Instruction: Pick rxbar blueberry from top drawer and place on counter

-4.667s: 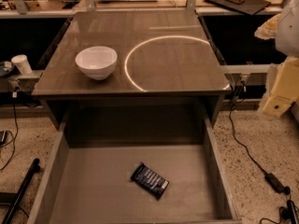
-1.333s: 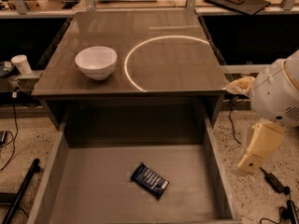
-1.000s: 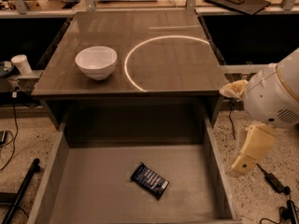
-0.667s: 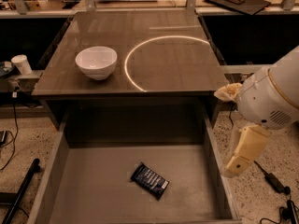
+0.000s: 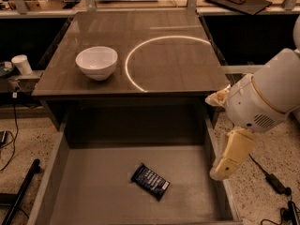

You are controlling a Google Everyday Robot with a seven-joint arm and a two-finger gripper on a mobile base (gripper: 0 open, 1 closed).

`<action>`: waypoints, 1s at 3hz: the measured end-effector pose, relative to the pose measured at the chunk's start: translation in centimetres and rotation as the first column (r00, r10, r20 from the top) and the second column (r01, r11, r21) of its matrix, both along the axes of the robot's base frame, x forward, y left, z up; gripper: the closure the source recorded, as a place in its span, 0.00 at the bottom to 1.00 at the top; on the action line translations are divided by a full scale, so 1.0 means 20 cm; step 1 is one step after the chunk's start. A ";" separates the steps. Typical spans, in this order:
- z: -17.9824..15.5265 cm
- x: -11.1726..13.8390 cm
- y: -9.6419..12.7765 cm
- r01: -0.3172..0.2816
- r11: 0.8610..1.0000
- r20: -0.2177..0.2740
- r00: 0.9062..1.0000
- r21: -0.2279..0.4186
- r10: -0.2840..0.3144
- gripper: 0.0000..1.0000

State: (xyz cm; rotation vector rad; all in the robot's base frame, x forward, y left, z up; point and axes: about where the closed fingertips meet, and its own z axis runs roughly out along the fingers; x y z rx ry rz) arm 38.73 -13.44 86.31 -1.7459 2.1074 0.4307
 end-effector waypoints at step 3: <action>-0.16 0.03 0.16 -0.057 0.970 -0.043 0.998 -0.236 0.048 0.00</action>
Offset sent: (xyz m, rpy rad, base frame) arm 0.0066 0.0271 -0.0279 -0.2809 0.0192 0.0414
